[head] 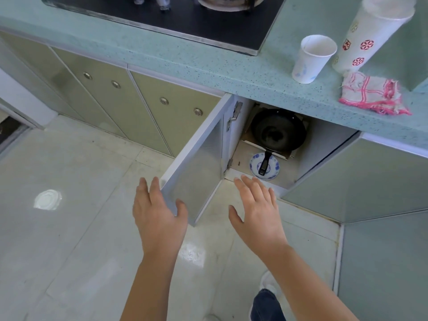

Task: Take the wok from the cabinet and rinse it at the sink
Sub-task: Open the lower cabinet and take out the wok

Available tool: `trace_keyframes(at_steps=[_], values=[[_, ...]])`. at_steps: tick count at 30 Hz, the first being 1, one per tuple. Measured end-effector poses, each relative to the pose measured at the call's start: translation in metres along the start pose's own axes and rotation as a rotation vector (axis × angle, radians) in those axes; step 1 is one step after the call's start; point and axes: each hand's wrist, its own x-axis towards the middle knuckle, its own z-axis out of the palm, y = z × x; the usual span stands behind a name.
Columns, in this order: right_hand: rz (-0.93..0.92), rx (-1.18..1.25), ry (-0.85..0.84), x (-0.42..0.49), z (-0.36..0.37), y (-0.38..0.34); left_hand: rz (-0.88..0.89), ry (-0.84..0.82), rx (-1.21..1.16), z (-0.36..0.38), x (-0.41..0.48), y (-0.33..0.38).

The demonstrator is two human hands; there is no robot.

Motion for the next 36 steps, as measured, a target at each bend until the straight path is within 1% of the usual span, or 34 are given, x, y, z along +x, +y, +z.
trace_keyframes(at_steps=[3,9,14,18,19,20,22,26,29,31,33,36], values=[[0.039,0.008,-0.014,0.011,-0.003,0.027,0.065,0.017,-0.017,0.014,0.003,0.025],[0.062,-0.058,0.006,0.040,-0.008,0.091,0.294,-0.023,-0.006,0.072,0.015,0.085],[0.115,-0.099,-0.052,0.062,0.020,0.156,0.313,-0.137,-0.029,0.146,0.034,0.107],[0.127,-0.185,-0.047,0.084,0.072,0.193,0.341,-0.256,-0.038,0.217,0.058,0.097],[0.123,-0.205,-0.034,0.090,0.090,0.202,0.363,-0.263,-0.038,0.235,0.066,0.092],[0.126,-0.209,-0.024,0.097,0.108,0.211,0.392,-0.259,-0.028,0.256,0.074,0.087],[0.153,-0.197,-0.031,0.111,0.144,0.228,0.394,-0.285,-0.016,0.298,0.090,0.075],[0.195,-0.152,0.007,0.138,0.207,0.264,0.398,-0.426,0.006,0.371,0.121,0.062],[0.226,-0.163,0.047,0.156,0.253,0.299,0.420,-0.432,-0.003,0.423,0.140,0.051],[0.242,-0.189,0.035,0.167,0.284,0.319,0.430,-0.440,-0.015,0.455,0.151,0.044],[0.242,-0.197,0.029,0.176,0.315,0.337,0.363,-0.503,-0.125,0.484,0.162,0.040],[0.242,-0.115,0.030,0.186,0.351,0.361,0.215,-0.580,-0.319,0.530,0.177,0.035]])
